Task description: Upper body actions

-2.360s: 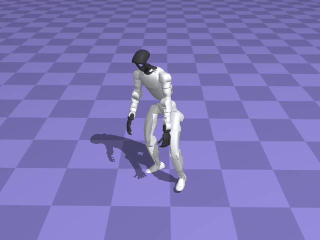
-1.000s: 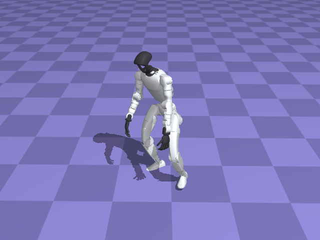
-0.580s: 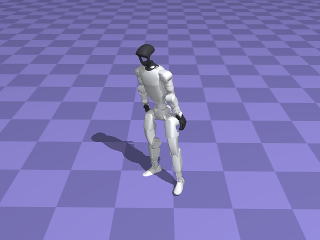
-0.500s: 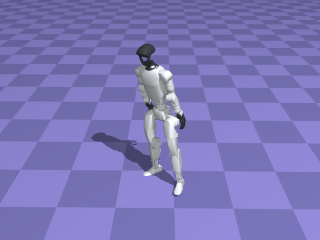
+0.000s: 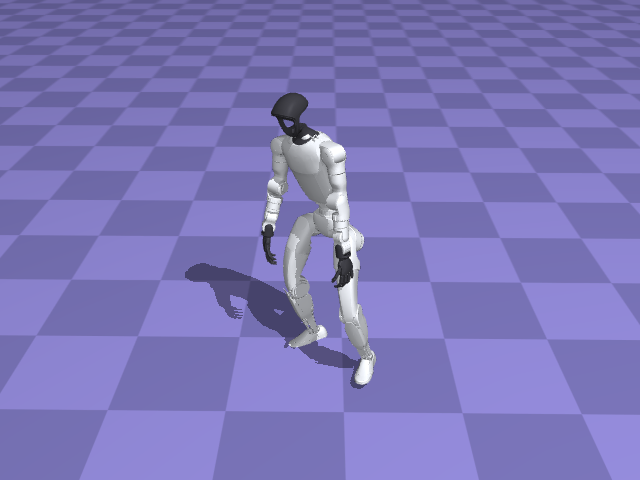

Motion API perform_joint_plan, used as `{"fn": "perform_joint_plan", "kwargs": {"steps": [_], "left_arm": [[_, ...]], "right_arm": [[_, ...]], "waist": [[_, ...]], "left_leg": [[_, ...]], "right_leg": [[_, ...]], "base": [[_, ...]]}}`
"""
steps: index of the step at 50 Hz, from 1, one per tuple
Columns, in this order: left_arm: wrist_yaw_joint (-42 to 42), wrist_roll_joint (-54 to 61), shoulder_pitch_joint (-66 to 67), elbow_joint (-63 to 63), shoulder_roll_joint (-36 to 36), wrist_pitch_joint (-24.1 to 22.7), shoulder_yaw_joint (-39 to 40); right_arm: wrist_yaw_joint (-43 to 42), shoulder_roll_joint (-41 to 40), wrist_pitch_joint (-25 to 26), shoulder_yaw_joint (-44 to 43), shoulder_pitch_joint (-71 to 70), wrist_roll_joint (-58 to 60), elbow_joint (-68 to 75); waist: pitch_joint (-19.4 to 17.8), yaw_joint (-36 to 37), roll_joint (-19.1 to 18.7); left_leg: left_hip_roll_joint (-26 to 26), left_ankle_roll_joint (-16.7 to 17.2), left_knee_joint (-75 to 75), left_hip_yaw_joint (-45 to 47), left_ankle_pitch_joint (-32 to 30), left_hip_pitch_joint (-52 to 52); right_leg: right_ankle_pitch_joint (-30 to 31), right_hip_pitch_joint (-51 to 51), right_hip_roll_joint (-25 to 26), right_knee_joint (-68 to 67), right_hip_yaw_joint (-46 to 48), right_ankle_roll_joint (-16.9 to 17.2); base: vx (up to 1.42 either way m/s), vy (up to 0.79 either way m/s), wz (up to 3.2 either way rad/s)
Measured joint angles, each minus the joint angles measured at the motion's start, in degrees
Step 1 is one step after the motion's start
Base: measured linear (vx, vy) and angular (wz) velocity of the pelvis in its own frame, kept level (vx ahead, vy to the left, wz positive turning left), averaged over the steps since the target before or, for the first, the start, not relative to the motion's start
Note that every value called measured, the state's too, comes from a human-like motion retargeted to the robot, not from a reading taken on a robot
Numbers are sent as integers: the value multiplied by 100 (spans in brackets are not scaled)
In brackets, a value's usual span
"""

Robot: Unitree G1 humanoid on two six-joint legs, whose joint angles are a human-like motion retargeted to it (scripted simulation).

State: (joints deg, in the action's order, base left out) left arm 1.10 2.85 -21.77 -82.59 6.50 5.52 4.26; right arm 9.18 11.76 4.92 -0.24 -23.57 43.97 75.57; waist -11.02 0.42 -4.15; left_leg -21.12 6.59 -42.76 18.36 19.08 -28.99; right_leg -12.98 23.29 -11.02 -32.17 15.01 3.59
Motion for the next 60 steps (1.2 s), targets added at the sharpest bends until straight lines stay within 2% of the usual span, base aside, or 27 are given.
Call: {"fn": "perform_joint_plan", "kwargs": {"steps": [5,9,15,18,22,23,25,28,30,32,36,40,47,52,56,60], "left_arm": [[18,-3,-405,-173,142,16,-19],[104,-87,-360,-249,199,-20,15],[182,-132,167,-445,71,17,194],[210,74,577,-592,-82,-122,301],[-30,-41,1337,-614,-87,-170,279],[-57,-184,1497,-625,-82,-117,304],[-77,-537,1644,-722,-130,126,429],[414,-560,1635,-1101,-359,324,625],[620,-247,1713,-1260,-381,42,632],[501,-124,1853,-1361,-324,-144,526],[462,-490,2013,-1449,-334,139,586],[330,-399,1899,-1291,-271,102,405],[248,-334,1277,-1097,-165,125,219],[296,-414,114,-847,67,87,-129],[229,-539,-586,-422,529,65,-404],[96,-749,-1323,-310,896,178,-260]], "right_arm": [[-94,17,-141,70,-384,-232,-26],[-92,-46,-231,116,-284,-174,-44],[-196,-190,-145,-23,413,-14,55],[-278,-207,-152,-51,864,-155,184],[-463,-223,-185,-6,1554,-69,404],[-524,-220,-151,-57,1721,61,479],[-620,-207,51,-314,1979,391,689],[-791,-270,415,-591,2219,96,1056],[-924,-195,349,-671,2287,-399,1408],[-976,-175,395,-735,2411,-722,1646],[-948,-235,485,-993,2677,-916,1757],[-892,-239,306,-898,2618,-1073,1577],[-631,-168,222,-513,1912,-625,1293],[-392,-24,-41,-386,851,-603,654],[-126,125,-156,4,11,-612,44],[79,190,-282,118,-730,-573,-313]], "waist": [[-95,107,5],[-61,57,62],[125,-74,288],[240,-109,369],[556,-211,417],[709,-295,411],[989,-374,371],[693,-144,381],[499,-41,408],[611,-68,402],[928,-93,360],[775,-70,375],[656,-46,328],[210,170,199],[56,238,99],[-107,272,44]], "left_leg": [[-30,-13,-66,-3,-30,-89],[124,-33,438,84,-263,213],[785,-104,2223,338,-1100,1225],[1096,-88,3282,471,-1572,1866],[1488,-163,4358,673,-1982,2553],[1490,-125,4382,915,-1938,2591],[1454,-141,4162,439,-1866,2267],[1462,-181,4090,503,-1816,2472],[1464,-161,4109,567,-1791,2677],[1464,-140,4128,579,-1770,2707],[1502,-167,4157,563,-1754,2645],[1516,-171,4104,556,-1727,2720],[1402,-152,3664,540,-1527,2598],[724,25,1951,356,-891,1536],[137,84,604,234,-285,630],[-216,74,-379,112,120,-85]], "right_leg": [[61,57,48,6,-9,-37],[284,-250,50,488,44,-4],[1104,-1218,-25,2145,216,139],[1509,-1755,-45,2970,285,296],[1718,-2274,53,3626,687,363],[1664,-2263,80,3612,799,318],[1517,-2014,50,3391,423,240],[1492,-2185,73,3326,408,206],[1485,-2349,82,3354,379,197],[1478,-2374,83,3394,360,216],[1444,-2334,101,3415,375,225],[1401,-2437,97,3384,451,208],[1217,-2342,49,3034,420,145],[777,-1416,-101,1808,179,141],[214,-434,24,507,-81,47],[-173,222,129,-337,-198,-104]], "base": [[-10,-2,-4],[3,-4,7],[10,-8,21],[13,-7,-3],[32,-5,-3],[35,3,39],[23,8,37],[-4,-2,-17],[-8,-5,-30],[16,3,-5],[19,3,6],[0,0,0],[-2,3,-2],[-31,10,-7],[-27,8,-38],[-25,5,-25]]}}
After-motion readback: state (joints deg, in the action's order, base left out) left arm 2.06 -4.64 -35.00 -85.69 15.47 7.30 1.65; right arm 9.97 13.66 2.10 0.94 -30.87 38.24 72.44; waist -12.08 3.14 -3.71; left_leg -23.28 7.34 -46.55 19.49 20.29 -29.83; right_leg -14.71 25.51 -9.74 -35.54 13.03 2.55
